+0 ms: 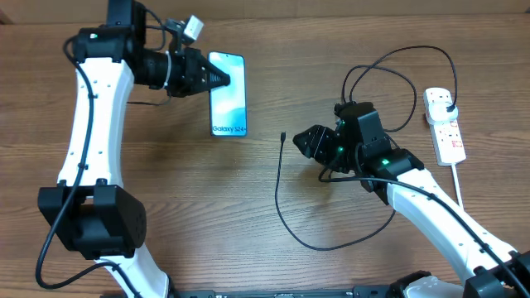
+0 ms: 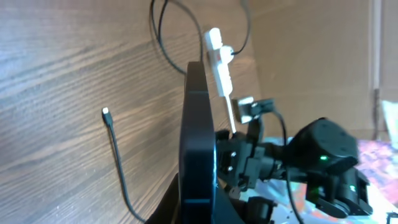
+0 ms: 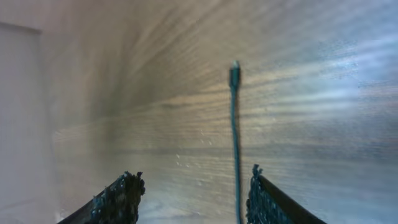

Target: Plug charger to phone and switch on socket

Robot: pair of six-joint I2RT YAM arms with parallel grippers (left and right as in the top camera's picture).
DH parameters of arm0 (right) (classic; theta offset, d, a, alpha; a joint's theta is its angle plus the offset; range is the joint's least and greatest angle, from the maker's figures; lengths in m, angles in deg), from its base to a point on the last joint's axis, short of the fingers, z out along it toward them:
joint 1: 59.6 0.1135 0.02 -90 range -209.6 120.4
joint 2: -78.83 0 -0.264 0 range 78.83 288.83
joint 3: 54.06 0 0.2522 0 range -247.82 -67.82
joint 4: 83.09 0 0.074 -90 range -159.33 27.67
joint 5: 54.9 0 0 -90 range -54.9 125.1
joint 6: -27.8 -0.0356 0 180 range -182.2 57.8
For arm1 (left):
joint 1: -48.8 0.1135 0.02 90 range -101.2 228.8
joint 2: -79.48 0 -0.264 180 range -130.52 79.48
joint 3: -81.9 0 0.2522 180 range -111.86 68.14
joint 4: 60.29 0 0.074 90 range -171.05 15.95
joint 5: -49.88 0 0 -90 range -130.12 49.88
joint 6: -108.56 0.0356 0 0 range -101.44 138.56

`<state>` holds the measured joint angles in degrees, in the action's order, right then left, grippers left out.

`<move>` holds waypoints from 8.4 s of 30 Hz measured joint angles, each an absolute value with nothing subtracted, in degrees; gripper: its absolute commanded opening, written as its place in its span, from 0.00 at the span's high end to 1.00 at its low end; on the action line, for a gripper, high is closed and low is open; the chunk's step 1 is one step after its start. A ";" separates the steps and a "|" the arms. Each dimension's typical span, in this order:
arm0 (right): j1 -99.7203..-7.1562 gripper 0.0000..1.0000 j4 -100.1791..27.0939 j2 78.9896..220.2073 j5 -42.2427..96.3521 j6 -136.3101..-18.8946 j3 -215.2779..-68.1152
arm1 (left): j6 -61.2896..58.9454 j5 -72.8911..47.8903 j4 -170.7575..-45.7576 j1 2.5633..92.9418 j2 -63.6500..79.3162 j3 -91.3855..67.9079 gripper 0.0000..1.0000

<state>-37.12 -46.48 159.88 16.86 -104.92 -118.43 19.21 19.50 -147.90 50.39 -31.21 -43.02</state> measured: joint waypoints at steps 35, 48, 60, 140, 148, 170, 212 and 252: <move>-39.70 0.52 -28.66 195.42 10.00 -94.50 -147.02 | 19.32 44.57 -150.54 58.17 -48.92 -42.99 0.96; -37.76 0.57 -32.49 198.70 7.85 -95.18 -147.02 | 18.95 44.57 -150.54 58.17 -48.92 -42.99 0.95; -37.71 0.58 -34.98 199.01 6.50 -98.67 -146.38 | 18.93 44.57 -150.54 58.17 -48.92 -42.99 0.96; -37.56 0.96 -36.16 200.03 5.56 -99.59 -145.84 | 18.93 43.21 -150.56 58.17 -48.92 -42.99 0.96; -40.42 0.96 -32.47 192.16 2.61 -91.07 -144.66 | 19.19 41.73 -150.82 58.17 -48.92 -42.99 0.96; -35.48 0.96 -39.44 157.11 -8.47 -85.23 -121.47 | 41.57 45.01 -170.52 57.88 -48.92 -43.02 0.96; -22.32 0.96 -46.61 151.36 7.04 -99.07 -121.47 | 42.62 46.93 -165.49 44.27 -48.92 -43.02 0.96; -23.20 0.96 -50.24 151.36 8.86 -106.56 -121.47 | 16.74 47.34 -145.58 42.47 -48.92 -42.99 0.95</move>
<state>-23.20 -50.24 151.36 8.86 -106.56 -121.47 16.74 47.34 -145.58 42.47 -48.92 -42.99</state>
